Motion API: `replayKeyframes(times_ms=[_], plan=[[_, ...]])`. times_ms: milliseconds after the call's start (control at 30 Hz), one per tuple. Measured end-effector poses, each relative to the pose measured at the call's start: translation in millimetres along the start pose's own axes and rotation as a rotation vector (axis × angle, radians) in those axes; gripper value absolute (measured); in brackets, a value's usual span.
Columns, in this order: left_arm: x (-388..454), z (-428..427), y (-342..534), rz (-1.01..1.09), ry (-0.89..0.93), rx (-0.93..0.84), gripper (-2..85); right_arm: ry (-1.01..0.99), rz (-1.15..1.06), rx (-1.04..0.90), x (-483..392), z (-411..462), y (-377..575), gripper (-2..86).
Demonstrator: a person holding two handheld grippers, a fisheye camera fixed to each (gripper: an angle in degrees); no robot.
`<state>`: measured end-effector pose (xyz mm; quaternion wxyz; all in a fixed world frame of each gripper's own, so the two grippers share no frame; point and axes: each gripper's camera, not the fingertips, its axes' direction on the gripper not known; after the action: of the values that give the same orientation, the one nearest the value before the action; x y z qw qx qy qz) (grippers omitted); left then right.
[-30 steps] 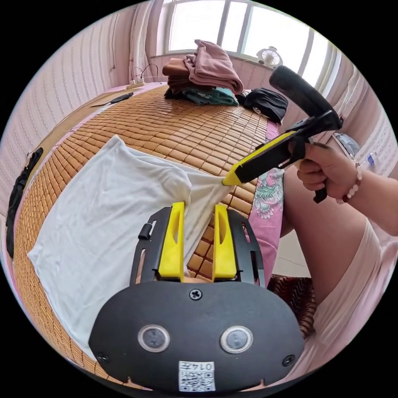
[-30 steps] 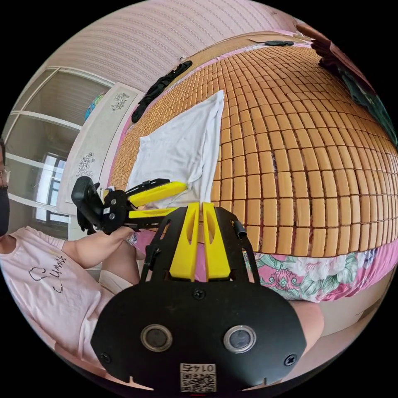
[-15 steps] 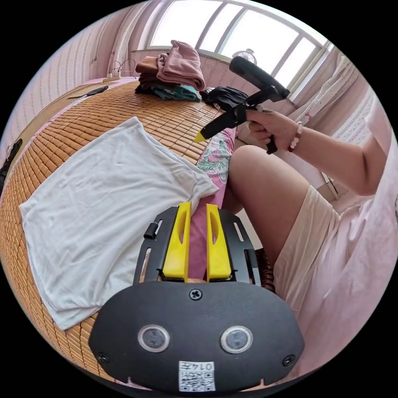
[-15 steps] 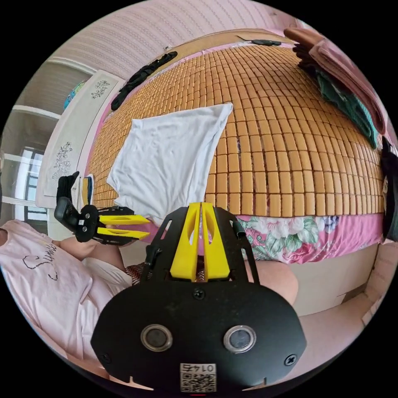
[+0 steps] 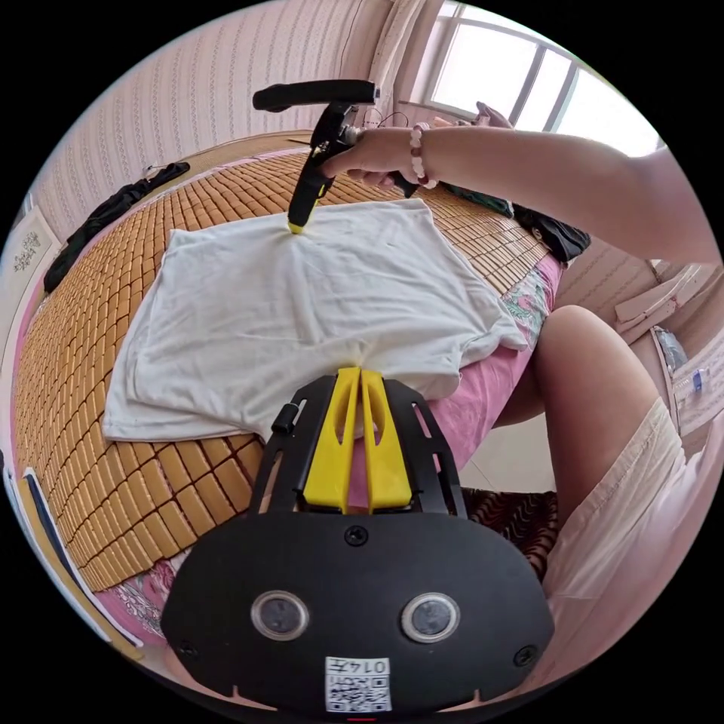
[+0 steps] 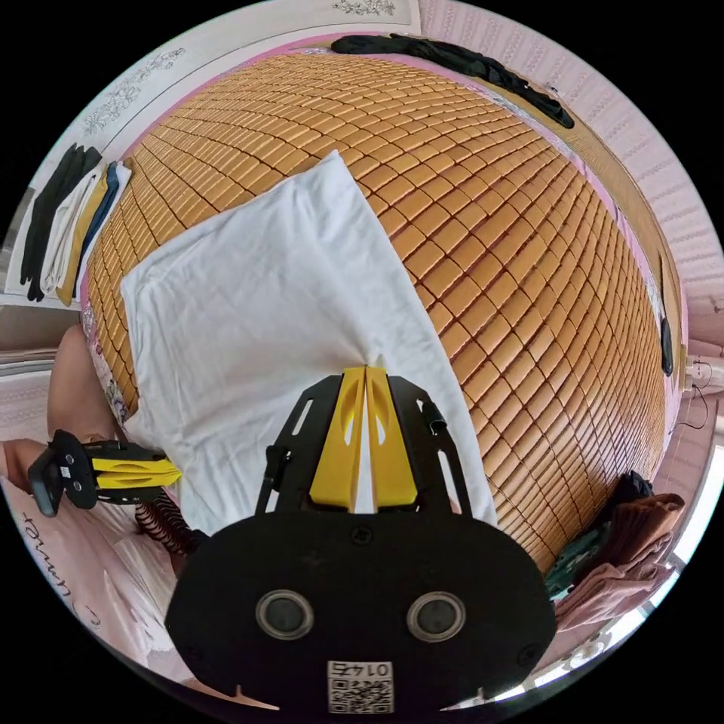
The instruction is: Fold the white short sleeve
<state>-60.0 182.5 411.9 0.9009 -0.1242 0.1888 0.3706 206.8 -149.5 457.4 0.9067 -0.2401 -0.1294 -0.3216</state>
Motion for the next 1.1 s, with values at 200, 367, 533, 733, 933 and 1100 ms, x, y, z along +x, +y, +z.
replayKeyframes(times_ms=[200,367,533,733,933,1100], plan=[[7.6,-1.7,10.0,0.015,0.012,0.009,-0.8,-0.109,0.100,0.038,30.3,8.3,-2.5,-0.8],[28.1,-37.0,13.1,0.175,0.054,0.138,1.9,-0.291,0.290,0.309,53.7,-28.9,101.6,-0.5],[67.4,-32.4,-1.2,0.324,0.110,0.288,6.5,-0.281,0.599,0.182,29.0,0.5,262.6,2.0],[124.8,8.5,-11.2,0.471,0.198,0.181,13.3,-0.600,0.746,0.139,12.3,29.9,334.0,8.6],[155.7,37.7,-20.8,0.634,0.136,0.019,14.6,-0.773,0.766,0.259,24.0,37.2,356.1,1.7],[162.2,34.3,-26.7,0.601,-0.001,-0.040,3.0,-0.794,0.698,0.372,37.7,15.7,383.2,1.1]])
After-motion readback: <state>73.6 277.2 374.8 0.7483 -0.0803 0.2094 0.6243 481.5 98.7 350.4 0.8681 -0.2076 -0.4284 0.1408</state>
